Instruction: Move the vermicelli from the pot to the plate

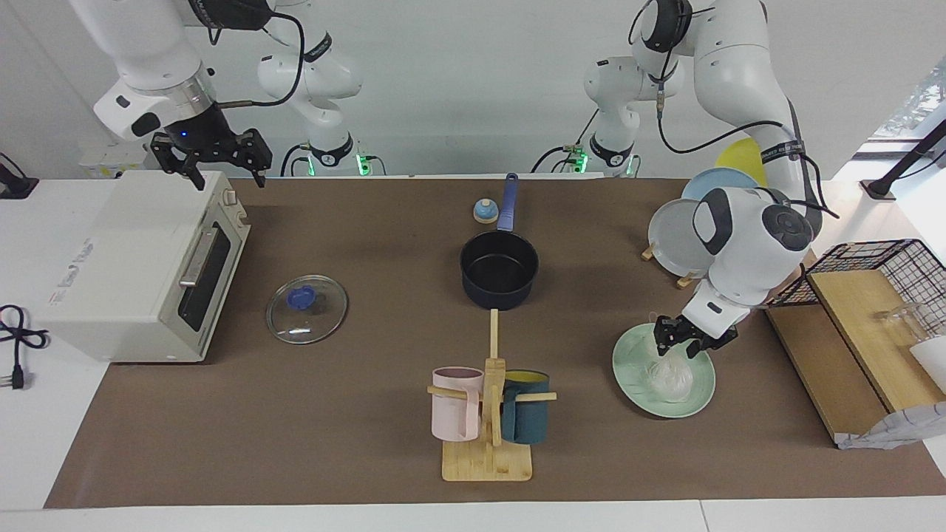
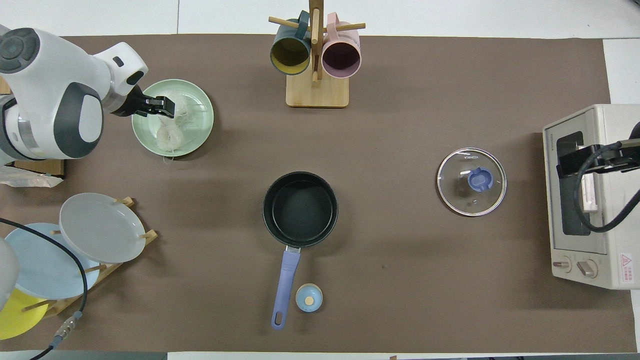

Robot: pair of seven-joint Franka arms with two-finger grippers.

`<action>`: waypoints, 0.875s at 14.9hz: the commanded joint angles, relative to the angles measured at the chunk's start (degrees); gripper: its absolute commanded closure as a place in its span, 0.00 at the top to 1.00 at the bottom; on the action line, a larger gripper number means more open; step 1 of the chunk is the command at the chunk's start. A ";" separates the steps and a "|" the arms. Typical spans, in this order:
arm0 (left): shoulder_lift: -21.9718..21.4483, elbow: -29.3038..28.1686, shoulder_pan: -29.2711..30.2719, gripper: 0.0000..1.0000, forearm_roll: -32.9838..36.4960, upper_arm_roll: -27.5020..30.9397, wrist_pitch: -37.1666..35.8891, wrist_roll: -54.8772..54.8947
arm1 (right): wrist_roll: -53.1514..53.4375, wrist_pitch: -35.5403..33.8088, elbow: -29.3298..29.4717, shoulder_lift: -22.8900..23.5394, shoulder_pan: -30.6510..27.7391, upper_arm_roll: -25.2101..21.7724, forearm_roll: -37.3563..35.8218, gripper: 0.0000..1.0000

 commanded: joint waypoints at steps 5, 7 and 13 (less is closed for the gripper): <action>-15.07 -0.48 -0.14 1.00 1.12 0.33 -17.57 -5.12 | 2.10 0.22 0.61 0.24 -0.20 0.74 0.94 1.00; -19.03 -0.75 -0.23 1.00 1.12 0.33 -22.05 -5.22 | 2.10 0.30 0.61 0.24 -0.20 0.74 0.94 1.00; -28.09 -6.18 -0.31 1.00 1.12 0.24 -32.08 -5.40 | 2.19 0.39 0.61 0.24 -0.20 0.74 1.03 1.00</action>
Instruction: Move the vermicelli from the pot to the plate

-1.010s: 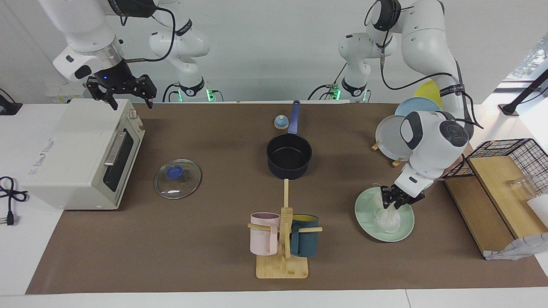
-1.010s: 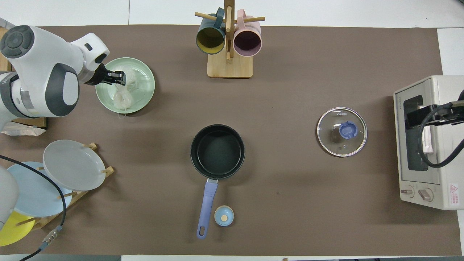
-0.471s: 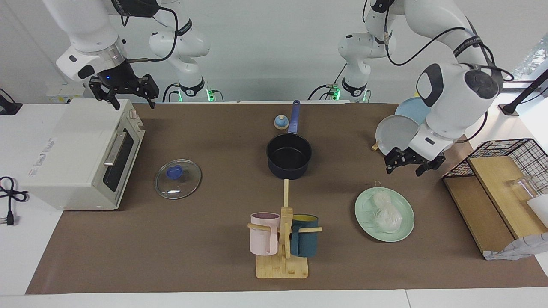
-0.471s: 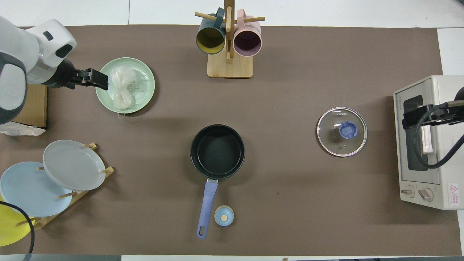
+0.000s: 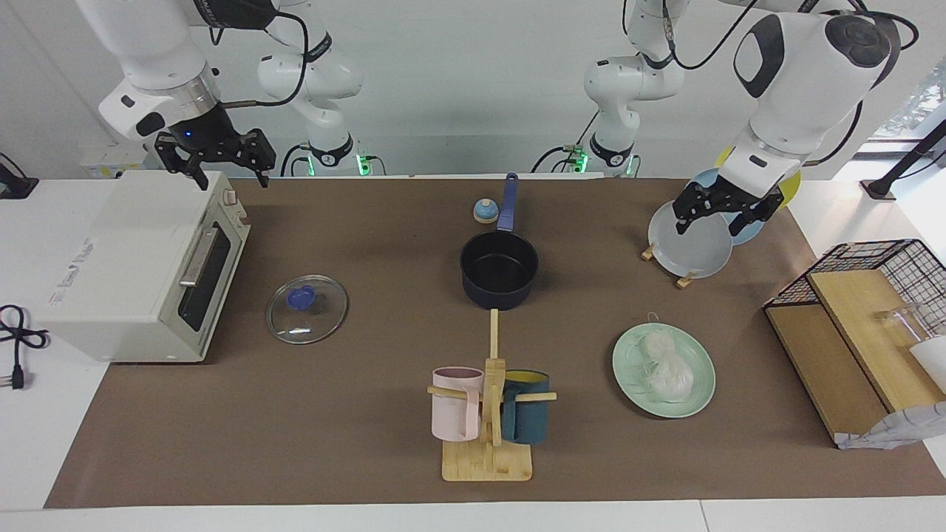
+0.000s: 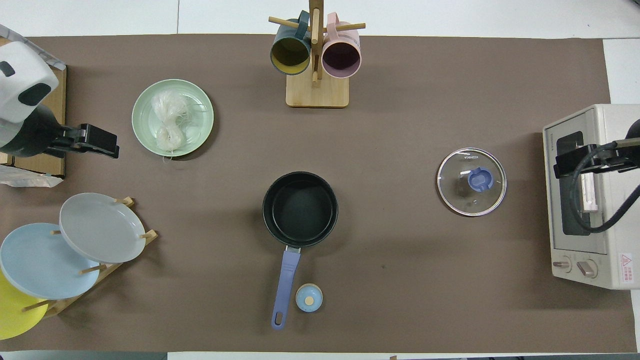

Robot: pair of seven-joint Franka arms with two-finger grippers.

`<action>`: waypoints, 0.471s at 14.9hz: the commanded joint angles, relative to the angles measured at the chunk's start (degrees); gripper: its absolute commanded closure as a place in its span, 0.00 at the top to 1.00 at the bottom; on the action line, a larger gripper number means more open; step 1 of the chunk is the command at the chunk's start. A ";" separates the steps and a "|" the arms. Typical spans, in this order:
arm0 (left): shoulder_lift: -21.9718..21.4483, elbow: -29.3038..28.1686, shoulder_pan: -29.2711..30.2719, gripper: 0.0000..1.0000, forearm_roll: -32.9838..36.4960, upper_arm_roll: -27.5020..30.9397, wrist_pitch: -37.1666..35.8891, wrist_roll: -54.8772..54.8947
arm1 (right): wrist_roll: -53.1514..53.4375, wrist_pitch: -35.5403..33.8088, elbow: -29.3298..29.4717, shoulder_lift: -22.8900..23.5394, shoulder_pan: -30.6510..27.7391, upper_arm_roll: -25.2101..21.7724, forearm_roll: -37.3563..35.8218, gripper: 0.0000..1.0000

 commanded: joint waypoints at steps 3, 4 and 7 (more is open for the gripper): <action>-5.24 -6.08 -0.45 1.00 0.88 0.11 -0.96 -2.21 | 1.39 0.38 0.68 0.24 -0.24 0.35 1.03 1.00; -4.80 -4.86 -0.45 1.00 0.79 0.11 -1.04 -2.66 | 1.39 0.38 0.59 0.24 -0.24 0.35 1.03 1.00; -2.61 -0.73 -1.94 1.00 0.79 0.29 -2.01 -3.01 | 1.39 0.38 0.59 0.24 -0.24 0.35 1.03 1.00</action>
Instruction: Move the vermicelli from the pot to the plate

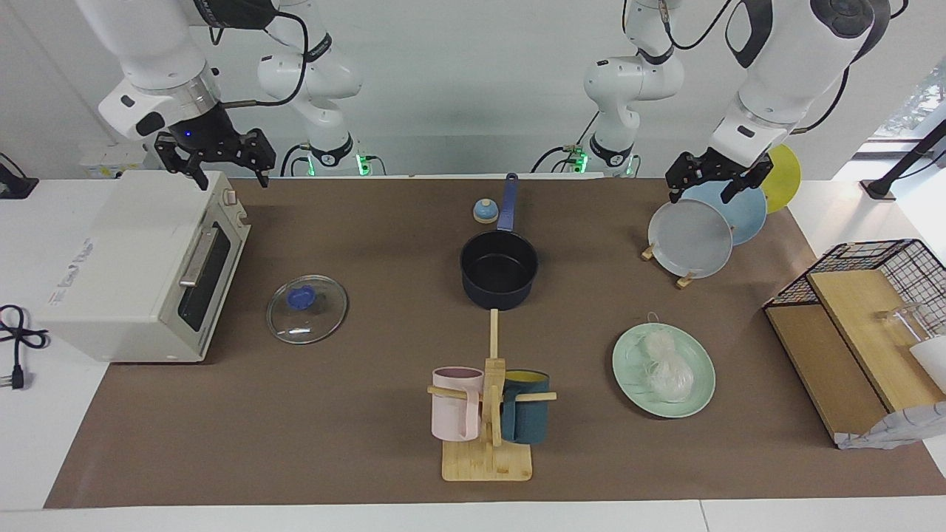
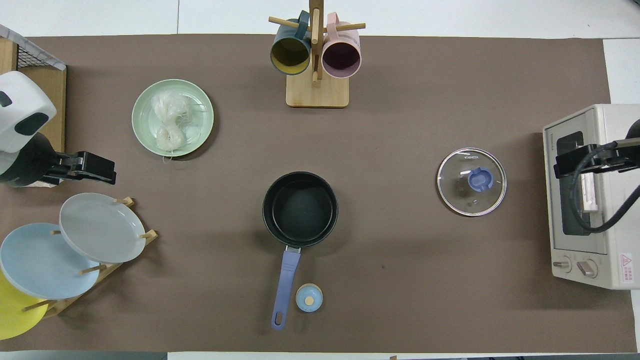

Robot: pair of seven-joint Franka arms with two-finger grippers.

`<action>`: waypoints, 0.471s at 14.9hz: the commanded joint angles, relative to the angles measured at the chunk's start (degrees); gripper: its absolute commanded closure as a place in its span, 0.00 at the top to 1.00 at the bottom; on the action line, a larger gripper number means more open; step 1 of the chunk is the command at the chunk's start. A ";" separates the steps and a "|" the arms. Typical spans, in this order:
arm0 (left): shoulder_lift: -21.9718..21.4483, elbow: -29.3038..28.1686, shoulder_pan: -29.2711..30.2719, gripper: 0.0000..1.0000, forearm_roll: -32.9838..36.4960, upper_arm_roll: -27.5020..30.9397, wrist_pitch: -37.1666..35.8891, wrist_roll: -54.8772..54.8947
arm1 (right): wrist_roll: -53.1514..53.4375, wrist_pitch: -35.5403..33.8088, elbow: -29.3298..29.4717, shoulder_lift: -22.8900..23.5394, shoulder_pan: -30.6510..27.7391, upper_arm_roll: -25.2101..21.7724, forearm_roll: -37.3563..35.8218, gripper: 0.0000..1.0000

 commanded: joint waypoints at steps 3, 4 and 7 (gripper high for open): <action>1.61 3.55 -1.72 1.00 0.79 0.47 -2.14 -1.59 | 1.38 0.38 0.57 0.24 -0.24 0.70 0.94 1.00; 1.61 3.54 -1.72 1.00 0.70 0.38 -2.32 -1.59 | 1.38 0.38 0.66 0.24 -0.32 0.79 0.94 1.00; 1.61 3.72 -1.63 1.00 0.53 0.38 -2.85 -1.50 | 1.38 0.38 0.57 0.24 -0.24 0.79 0.94 1.00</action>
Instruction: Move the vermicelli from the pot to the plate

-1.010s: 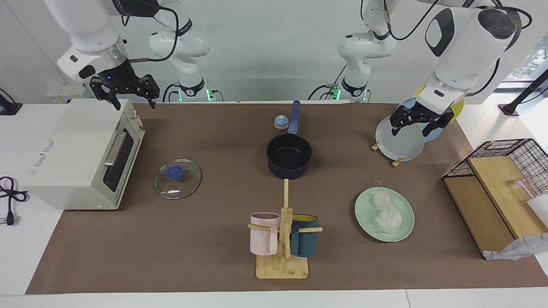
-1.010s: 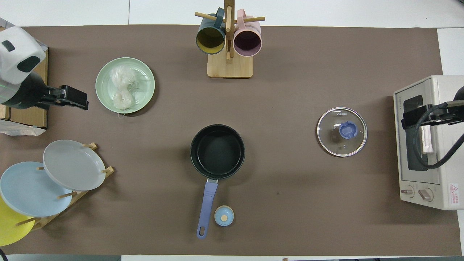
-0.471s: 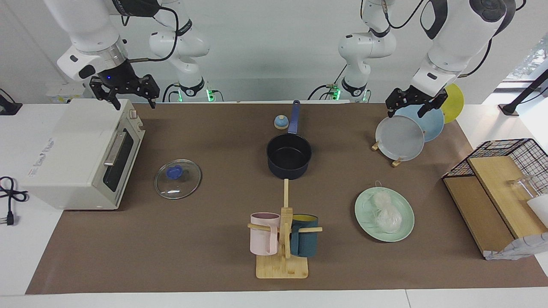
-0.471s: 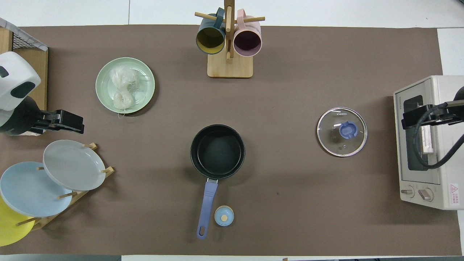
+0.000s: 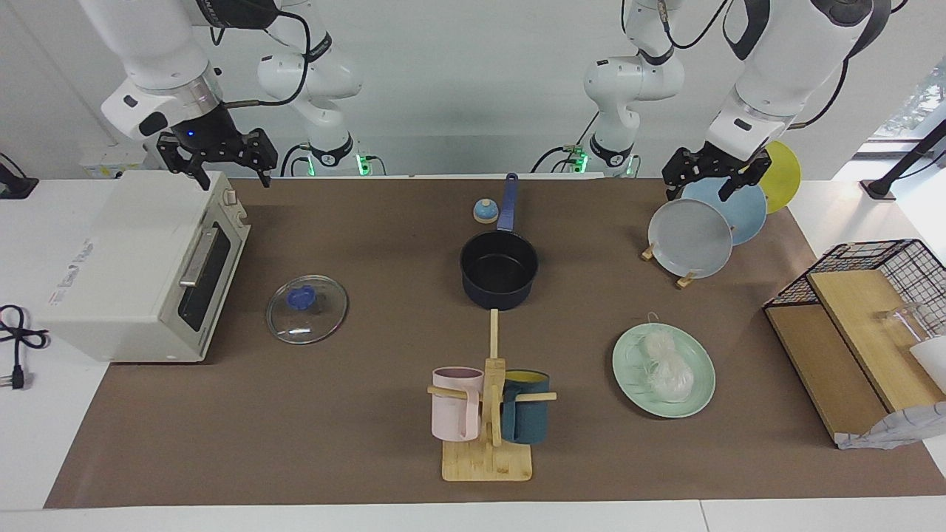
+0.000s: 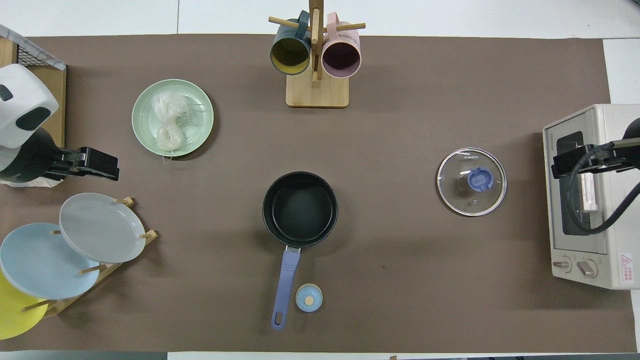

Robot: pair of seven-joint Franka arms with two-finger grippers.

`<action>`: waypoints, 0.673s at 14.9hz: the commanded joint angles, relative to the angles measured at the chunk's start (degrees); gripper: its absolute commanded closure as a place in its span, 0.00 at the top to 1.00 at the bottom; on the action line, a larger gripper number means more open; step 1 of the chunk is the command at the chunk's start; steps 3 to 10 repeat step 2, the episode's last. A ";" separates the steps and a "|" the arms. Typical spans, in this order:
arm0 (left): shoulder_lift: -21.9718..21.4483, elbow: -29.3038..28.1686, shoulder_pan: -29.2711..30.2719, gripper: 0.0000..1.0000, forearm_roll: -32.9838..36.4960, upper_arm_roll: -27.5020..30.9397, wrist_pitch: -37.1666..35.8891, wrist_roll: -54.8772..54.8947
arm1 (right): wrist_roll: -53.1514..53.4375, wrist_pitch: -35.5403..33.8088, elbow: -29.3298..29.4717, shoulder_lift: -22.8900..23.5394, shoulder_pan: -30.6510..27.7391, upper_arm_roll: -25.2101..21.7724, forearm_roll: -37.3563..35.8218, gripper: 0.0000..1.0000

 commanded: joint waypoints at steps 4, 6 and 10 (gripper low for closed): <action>0.73 1.73 -0.33 1.00 0.53 0.45 -2.07 -0.79 | 1.37 0.38 0.56 0.24 -0.24 0.43 1.02 1.00; 0.73 1.73 -0.33 1.00 0.53 0.45 -2.07 -0.79 | 1.37 0.38 0.56 0.24 -0.24 0.43 1.02 1.00; 0.73 1.73 -0.33 1.00 0.53 0.45 -2.07 -0.79 | 1.37 0.38 0.56 0.24 -0.24 0.43 1.02 1.00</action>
